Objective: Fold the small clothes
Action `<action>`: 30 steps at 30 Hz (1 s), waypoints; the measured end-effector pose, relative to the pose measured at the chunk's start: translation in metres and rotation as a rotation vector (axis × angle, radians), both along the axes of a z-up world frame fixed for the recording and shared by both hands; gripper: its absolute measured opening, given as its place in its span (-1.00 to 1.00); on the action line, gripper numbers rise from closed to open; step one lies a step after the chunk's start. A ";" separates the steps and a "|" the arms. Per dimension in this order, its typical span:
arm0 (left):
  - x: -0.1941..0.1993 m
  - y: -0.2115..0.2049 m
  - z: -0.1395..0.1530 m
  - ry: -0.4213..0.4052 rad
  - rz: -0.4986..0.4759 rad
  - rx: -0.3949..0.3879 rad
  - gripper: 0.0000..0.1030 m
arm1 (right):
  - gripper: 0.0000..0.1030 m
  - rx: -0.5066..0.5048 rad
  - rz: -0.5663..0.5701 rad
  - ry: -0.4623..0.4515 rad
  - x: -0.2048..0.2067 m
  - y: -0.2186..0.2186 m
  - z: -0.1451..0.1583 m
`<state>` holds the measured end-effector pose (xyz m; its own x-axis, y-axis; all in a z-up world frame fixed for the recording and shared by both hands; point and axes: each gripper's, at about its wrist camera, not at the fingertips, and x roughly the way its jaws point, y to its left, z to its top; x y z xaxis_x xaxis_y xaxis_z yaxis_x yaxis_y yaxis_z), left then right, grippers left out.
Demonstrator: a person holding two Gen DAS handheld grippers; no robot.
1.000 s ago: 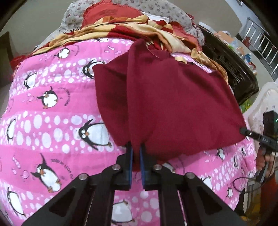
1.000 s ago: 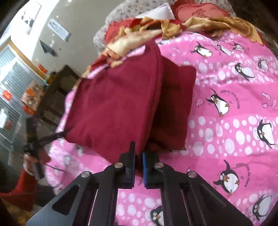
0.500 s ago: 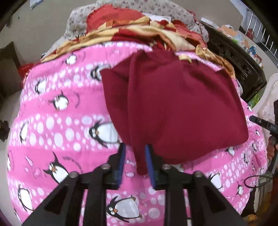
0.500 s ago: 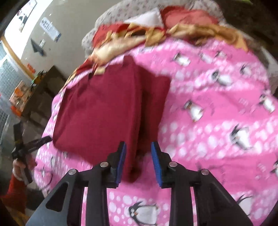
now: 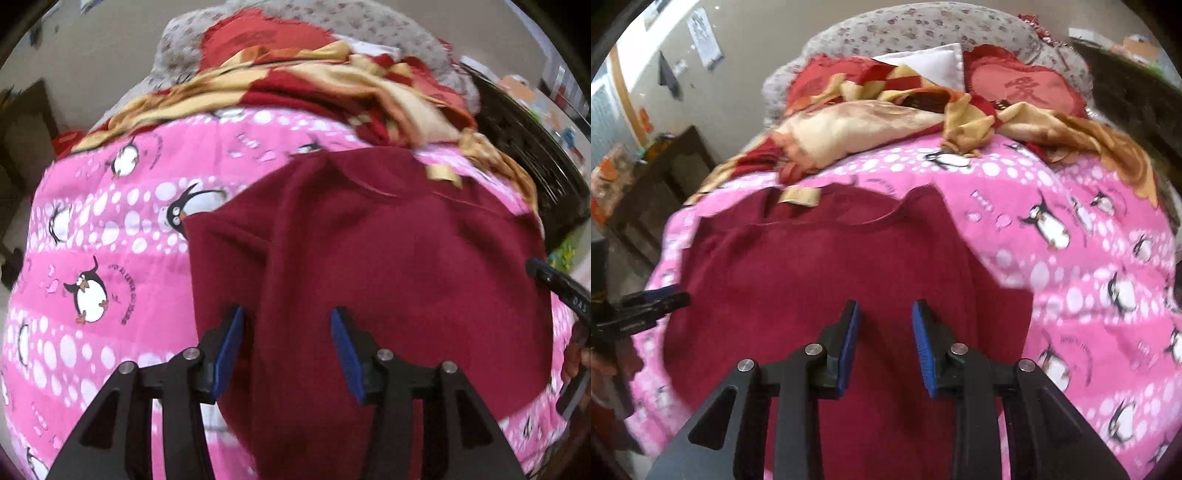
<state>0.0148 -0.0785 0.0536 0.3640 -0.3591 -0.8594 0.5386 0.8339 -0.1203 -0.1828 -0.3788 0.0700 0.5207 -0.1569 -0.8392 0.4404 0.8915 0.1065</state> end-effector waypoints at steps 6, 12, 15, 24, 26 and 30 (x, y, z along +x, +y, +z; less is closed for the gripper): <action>0.022 0.004 -0.014 0.060 0.035 -0.024 0.08 | -0.32 0.030 -0.086 -0.013 0.011 -0.036 -0.011; 0.014 0.002 -0.009 0.011 0.030 0.009 0.08 | -0.30 0.006 -0.062 -0.010 0.007 -0.024 0.008; 0.011 -0.001 -0.006 -0.013 0.026 0.026 0.08 | -0.25 -0.012 -0.021 -0.027 0.007 -0.012 0.016; 0.008 -0.006 0.000 -0.039 0.028 0.040 0.08 | -0.19 0.000 -0.049 0.016 0.030 -0.016 -0.006; 0.009 -0.007 0.001 -0.043 0.031 0.042 0.08 | -0.18 -0.009 -0.054 0.020 0.037 -0.018 -0.009; 0.013 -0.011 0.004 -0.056 0.032 0.041 0.08 | -0.12 -0.007 -0.060 0.019 0.044 -0.020 -0.005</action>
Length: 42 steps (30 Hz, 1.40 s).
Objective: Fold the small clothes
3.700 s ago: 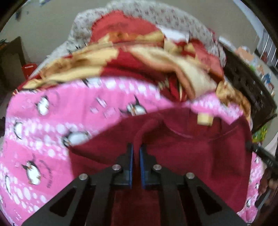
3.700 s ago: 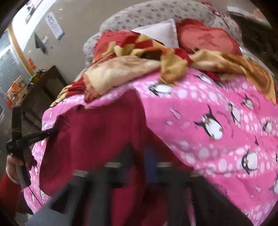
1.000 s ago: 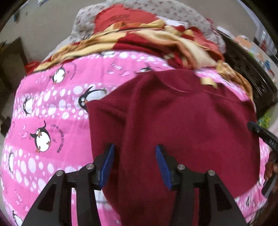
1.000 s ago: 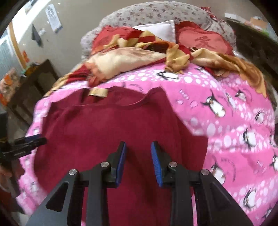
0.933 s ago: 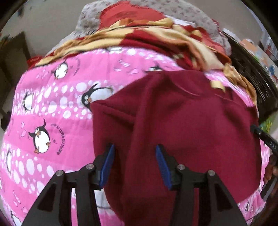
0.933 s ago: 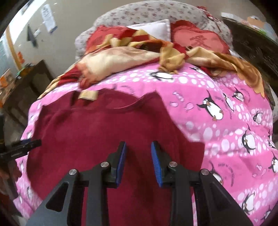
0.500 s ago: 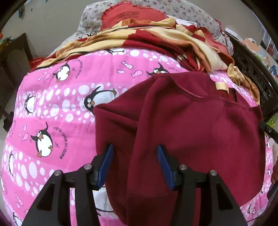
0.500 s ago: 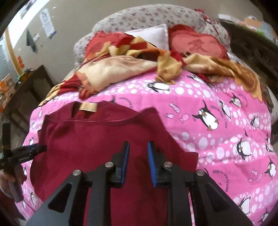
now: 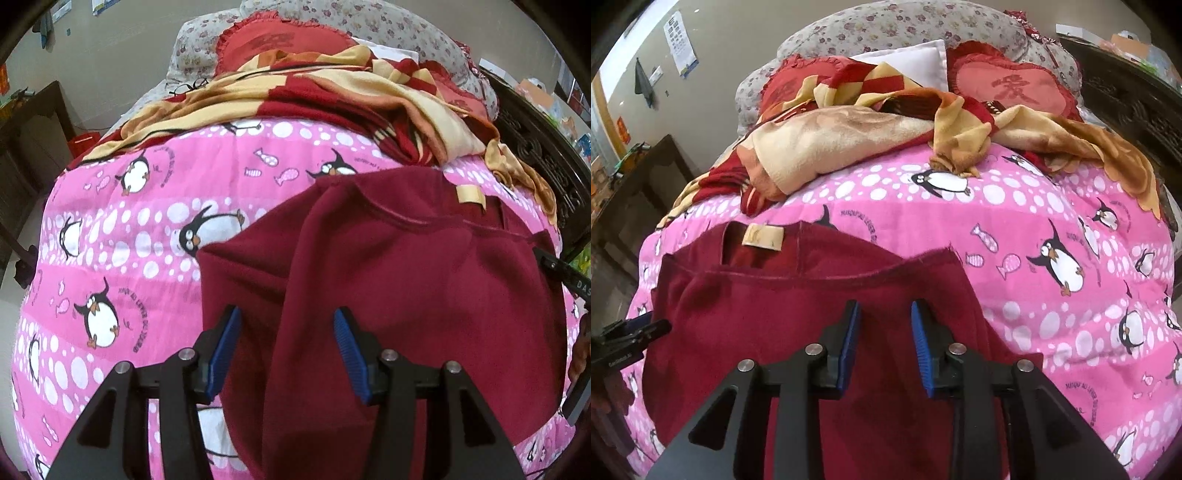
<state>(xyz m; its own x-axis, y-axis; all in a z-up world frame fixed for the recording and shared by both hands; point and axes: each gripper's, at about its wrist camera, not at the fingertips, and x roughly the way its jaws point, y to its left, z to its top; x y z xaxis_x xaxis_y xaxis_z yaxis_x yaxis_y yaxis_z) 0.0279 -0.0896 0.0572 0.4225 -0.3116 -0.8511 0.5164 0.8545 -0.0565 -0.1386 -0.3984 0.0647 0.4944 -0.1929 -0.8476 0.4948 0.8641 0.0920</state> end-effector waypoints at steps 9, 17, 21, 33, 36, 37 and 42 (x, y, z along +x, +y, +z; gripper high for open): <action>0.017 -0.015 -0.005 -0.001 0.005 0.019 0.09 | -0.10 0.000 0.015 -0.004 0.004 -0.004 -0.003; 0.029 -0.019 -0.008 0.025 0.018 0.001 0.17 | -0.04 -0.021 0.031 -0.044 0.004 0.005 0.014; 0.024 -0.012 0.000 0.021 0.028 -0.019 0.17 | 0.24 0.021 0.149 -0.129 0.010 0.031 0.033; 0.009 0.004 0.013 -0.014 0.003 -0.007 0.17 | 0.27 -0.142 0.523 0.011 0.086 0.102 0.002; 0.011 0.007 0.010 -0.003 0.014 -0.008 0.17 | -0.38 -0.162 0.575 0.059 0.094 0.108 -0.013; 0.011 0.008 0.010 0.000 0.016 -0.009 0.17 | -0.53 -0.188 0.591 0.071 0.094 0.111 -0.015; 0.011 0.013 0.009 0.002 0.027 -0.012 0.17 | -0.69 -0.251 0.557 0.037 0.094 0.107 -0.006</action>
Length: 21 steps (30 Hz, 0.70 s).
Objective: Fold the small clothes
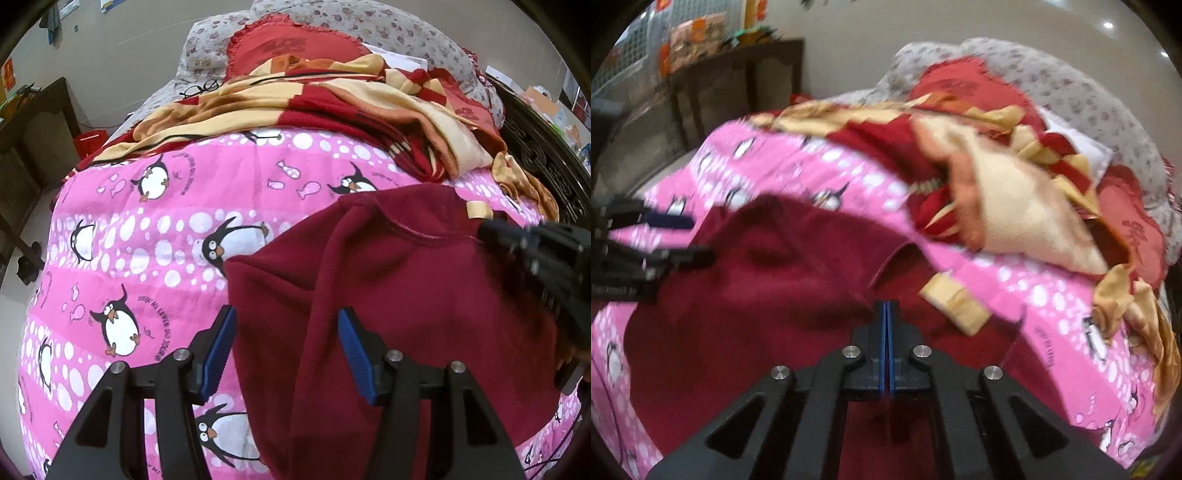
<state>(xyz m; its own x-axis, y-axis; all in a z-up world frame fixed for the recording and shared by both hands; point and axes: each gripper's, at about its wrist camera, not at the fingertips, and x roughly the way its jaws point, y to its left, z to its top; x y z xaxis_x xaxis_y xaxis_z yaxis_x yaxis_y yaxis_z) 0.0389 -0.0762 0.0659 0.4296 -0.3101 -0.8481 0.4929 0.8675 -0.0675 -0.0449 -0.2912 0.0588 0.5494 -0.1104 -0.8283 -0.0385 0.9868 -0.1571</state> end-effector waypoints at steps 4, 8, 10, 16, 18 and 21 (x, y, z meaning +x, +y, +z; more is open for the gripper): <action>-0.001 0.005 -0.002 0.012 0.017 -0.009 0.17 | -0.69 0.109 -0.154 -0.023 0.012 -0.025 0.002; -0.006 0.011 0.000 0.005 0.019 -0.015 0.17 | -0.19 0.266 -0.055 -0.083 0.006 -0.009 0.017; -0.007 0.014 0.001 0.009 0.029 -0.021 0.17 | 0.25 0.271 0.001 -0.088 0.010 0.006 0.022; -0.013 0.025 0.000 0.034 0.036 -0.040 0.17 | 0.21 0.190 0.081 0.047 0.048 0.048 -0.017; -0.016 0.027 0.001 0.027 0.025 -0.025 0.17 | -0.56 0.143 0.094 0.059 0.053 0.055 -0.025; -0.017 0.030 0.001 0.016 0.023 -0.013 0.17 | -0.71 0.096 0.088 0.032 0.056 0.059 -0.016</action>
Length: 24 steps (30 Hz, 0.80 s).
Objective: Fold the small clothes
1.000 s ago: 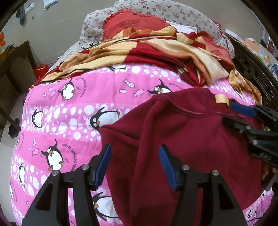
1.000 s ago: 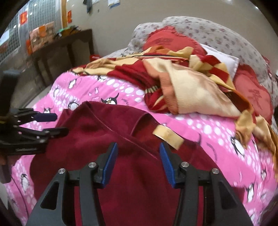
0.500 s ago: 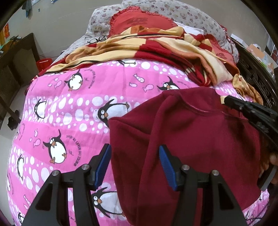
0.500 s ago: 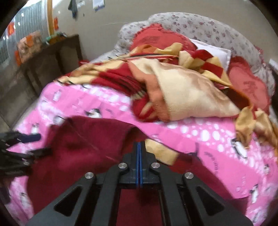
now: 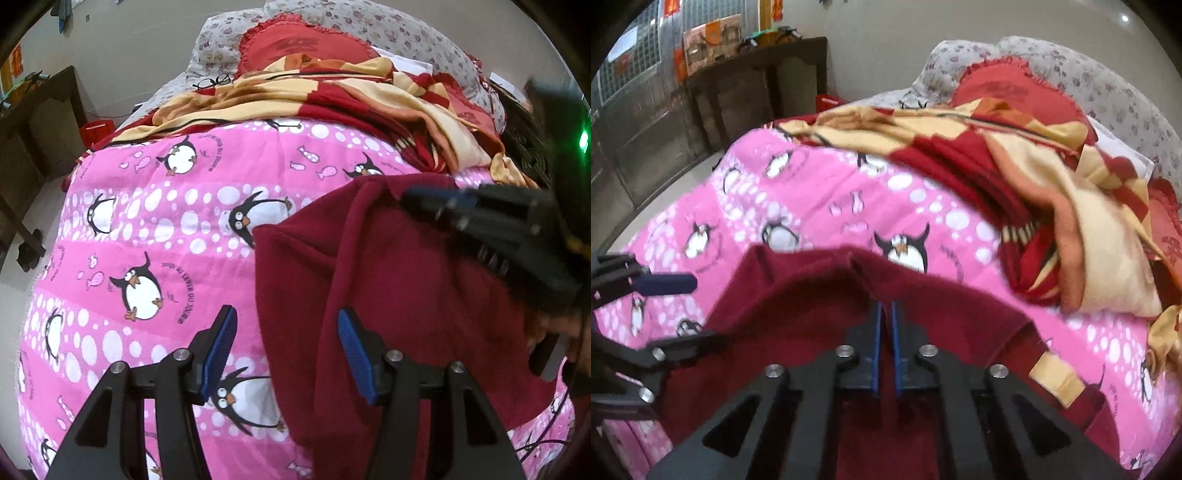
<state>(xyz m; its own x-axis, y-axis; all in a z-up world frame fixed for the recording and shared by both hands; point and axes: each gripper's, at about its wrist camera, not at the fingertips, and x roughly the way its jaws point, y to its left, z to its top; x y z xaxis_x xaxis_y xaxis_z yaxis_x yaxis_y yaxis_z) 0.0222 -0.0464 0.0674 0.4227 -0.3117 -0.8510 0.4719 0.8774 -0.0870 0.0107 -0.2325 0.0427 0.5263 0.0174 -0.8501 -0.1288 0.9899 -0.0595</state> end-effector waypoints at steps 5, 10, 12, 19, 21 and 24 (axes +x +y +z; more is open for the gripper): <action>0.002 0.001 -0.006 0.020 0.021 -0.010 0.17 | -0.70 0.079 -0.138 -0.042 0.018 -0.020 0.012; 0.002 0.002 -0.009 0.016 0.016 -0.006 0.17 | -0.34 0.162 -0.053 -0.056 0.006 -0.002 0.021; 0.002 0.003 -0.010 0.022 0.017 -0.008 0.17 | 0.10 0.165 -0.028 -0.061 0.000 0.002 0.025; 0.002 0.004 -0.011 0.023 0.019 -0.015 0.17 | 0.10 0.136 -0.008 0.008 0.003 0.011 0.001; 0.001 0.005 -0.010 0.022 0.015 -0.013 0.17 | -0.31 0.084 -0.006 0.022 0.009 0.014 -0.010; 0.001 0.006 -0.009 0.019 0.009 -0.012 0.19 | -0.57 0.054 -0.010 0.003 0.010 0.016 -0.006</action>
